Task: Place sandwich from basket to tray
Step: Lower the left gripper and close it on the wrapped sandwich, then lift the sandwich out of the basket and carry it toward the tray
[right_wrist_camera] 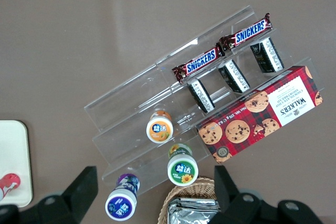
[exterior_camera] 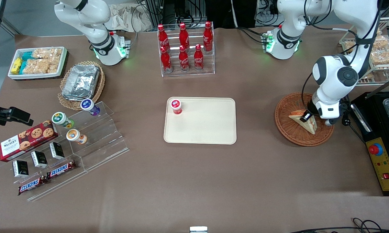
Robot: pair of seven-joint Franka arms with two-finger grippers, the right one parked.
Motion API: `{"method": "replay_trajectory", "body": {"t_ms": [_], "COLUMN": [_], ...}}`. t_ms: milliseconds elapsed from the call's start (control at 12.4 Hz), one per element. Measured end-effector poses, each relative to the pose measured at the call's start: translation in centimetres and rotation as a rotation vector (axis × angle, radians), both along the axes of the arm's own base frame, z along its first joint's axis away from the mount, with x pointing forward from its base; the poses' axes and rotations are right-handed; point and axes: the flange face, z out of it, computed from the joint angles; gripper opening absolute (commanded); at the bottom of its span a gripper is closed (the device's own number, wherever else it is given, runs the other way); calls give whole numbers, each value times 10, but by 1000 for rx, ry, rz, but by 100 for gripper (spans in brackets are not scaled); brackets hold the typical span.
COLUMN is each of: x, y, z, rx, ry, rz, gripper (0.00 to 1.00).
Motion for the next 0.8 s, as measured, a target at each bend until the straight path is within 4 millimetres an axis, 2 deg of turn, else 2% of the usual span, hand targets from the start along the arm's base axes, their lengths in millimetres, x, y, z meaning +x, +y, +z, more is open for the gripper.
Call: {"method": "replay_trajectory", "body": {"t_ms": [80,241,483,644,805], "x": [4,16,35,41,41], "y": [0,-2,-4,-18,-39], "z": [14,64,179,253,312], "rx": [-2,-7,31,57,66], "ry": [6,54,141,167,167], "rz": [-6,-46,-112,-182,-285], "gripper": [0,0,0,0,0]}}
